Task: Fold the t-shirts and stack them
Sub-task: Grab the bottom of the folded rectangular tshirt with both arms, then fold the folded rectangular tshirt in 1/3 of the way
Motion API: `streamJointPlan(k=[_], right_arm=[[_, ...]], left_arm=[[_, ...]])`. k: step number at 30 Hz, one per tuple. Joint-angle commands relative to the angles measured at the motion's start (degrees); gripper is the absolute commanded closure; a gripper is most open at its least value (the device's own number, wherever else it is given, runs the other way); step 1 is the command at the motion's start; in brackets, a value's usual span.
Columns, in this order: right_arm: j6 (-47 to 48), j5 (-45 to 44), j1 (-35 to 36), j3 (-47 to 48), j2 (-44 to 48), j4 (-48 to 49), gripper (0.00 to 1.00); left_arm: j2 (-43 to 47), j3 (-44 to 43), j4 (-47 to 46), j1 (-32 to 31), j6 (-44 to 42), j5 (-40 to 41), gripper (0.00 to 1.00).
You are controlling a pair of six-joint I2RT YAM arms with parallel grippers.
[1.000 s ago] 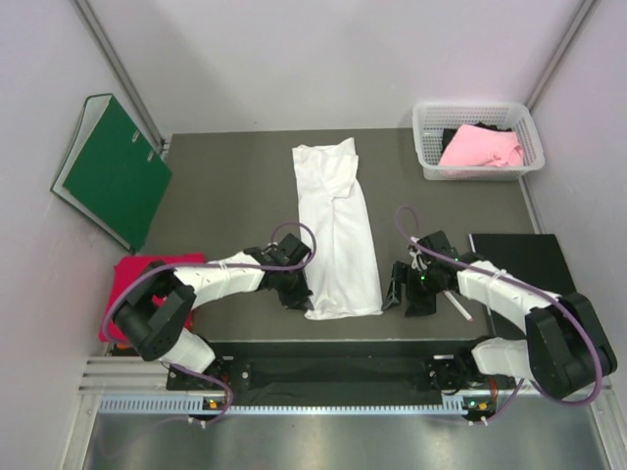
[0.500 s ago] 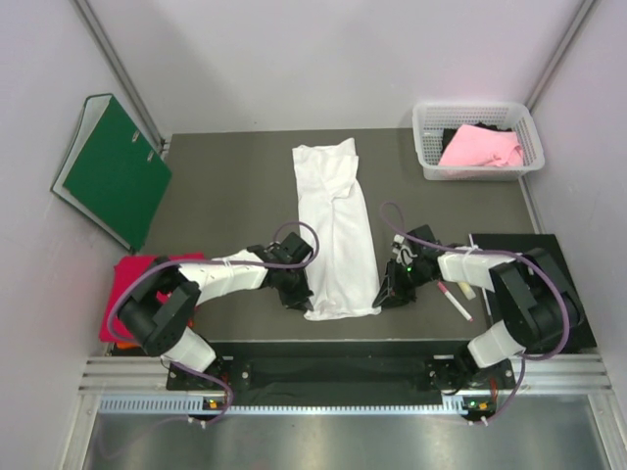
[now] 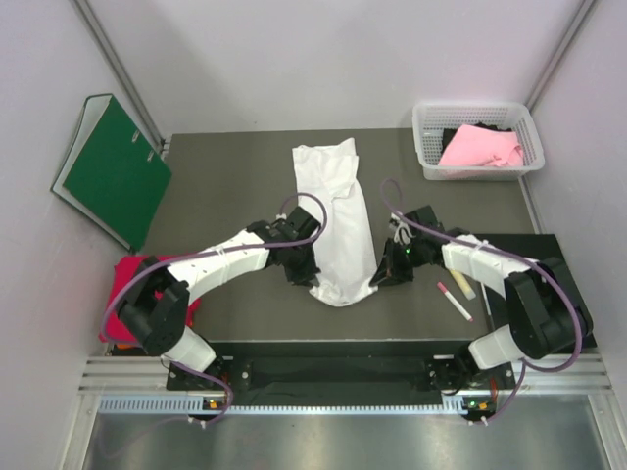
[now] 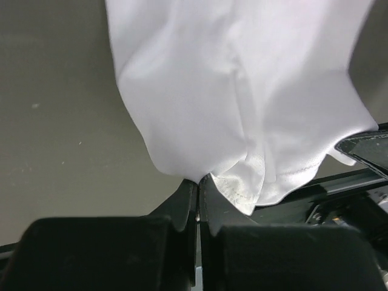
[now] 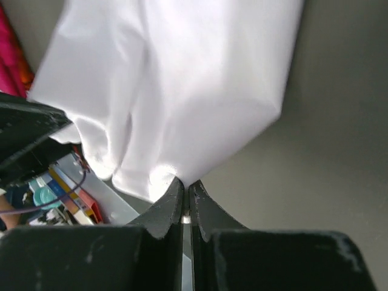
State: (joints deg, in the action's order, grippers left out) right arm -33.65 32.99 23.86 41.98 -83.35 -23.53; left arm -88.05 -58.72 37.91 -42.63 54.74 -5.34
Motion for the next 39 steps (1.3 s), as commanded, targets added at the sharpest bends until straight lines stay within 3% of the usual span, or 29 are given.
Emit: streamJointPlan(k=[1,15,25,26,27,28,29,31,32,34,39], right_arm=[[4.2,-2.6,-0.4,9.2,0.7,-2.0,1.0],[10.2,-5.1,-2.9,31.1,-18.3,-1.3,1.0],[12.7,-10.6,-3.1,48.2,-30.7,-4.2,0.97],[12.6,-10.9,-3.1,50.5,-32.9,-4.4,0.93],[12.0,-12.5,-3.1,51.4,-33.8,-4.6,0.88],[11.8,-13.9,-3.1,52.3,-34.5,-4.9,0.77],[11.6,-15.4,-3.2,52.5,-34.5,-4.0,0.56],[10.6,-20.0,-3.1,50.4,-32.0,-1.7,0.34],[10.5,-21.0,-3.2,47.0,-28.0,-0.4,0.17],[10.5,-24.5,-3.0,44.0,-24.0,1.3,0.03],[10.9,-25.7,-3.2,35.5,-14.6,-0.7,0.0]], left_arm=[[-1.2,-7.5,4.0,1.3,-3.2,3.6,1.0],[-10.7,-22.4,3.7,12.4,-10.9,1.9,1.0],[-25.9,-40.1,7.9,17.4,-17.9,-0.7,1.0],[-26.8,-41.0,8.1,17.8,-18.1,-1.1,1.0],[-28.6,-41.9,8.4,18.3,-18.1,-1.5,0.69],[-29.4,-43.9,9.8,19.0,-18.0,-1.3,0.41],[-29.9,-45.0,10.8,19.3,-17.7,-0.9,0.02],[-29.8,-46.2,12.5,19.6,-17.8,0.6,0.01],[-28.9,-45.6,12.5,19.6,-18.0,1.1,0.01],[-25.0,-41.2,11.6,19.6,-18.1,1.8,0.01],[-13.9,-28.1,5.7,19.6,-16.0,0.1,0.01]])
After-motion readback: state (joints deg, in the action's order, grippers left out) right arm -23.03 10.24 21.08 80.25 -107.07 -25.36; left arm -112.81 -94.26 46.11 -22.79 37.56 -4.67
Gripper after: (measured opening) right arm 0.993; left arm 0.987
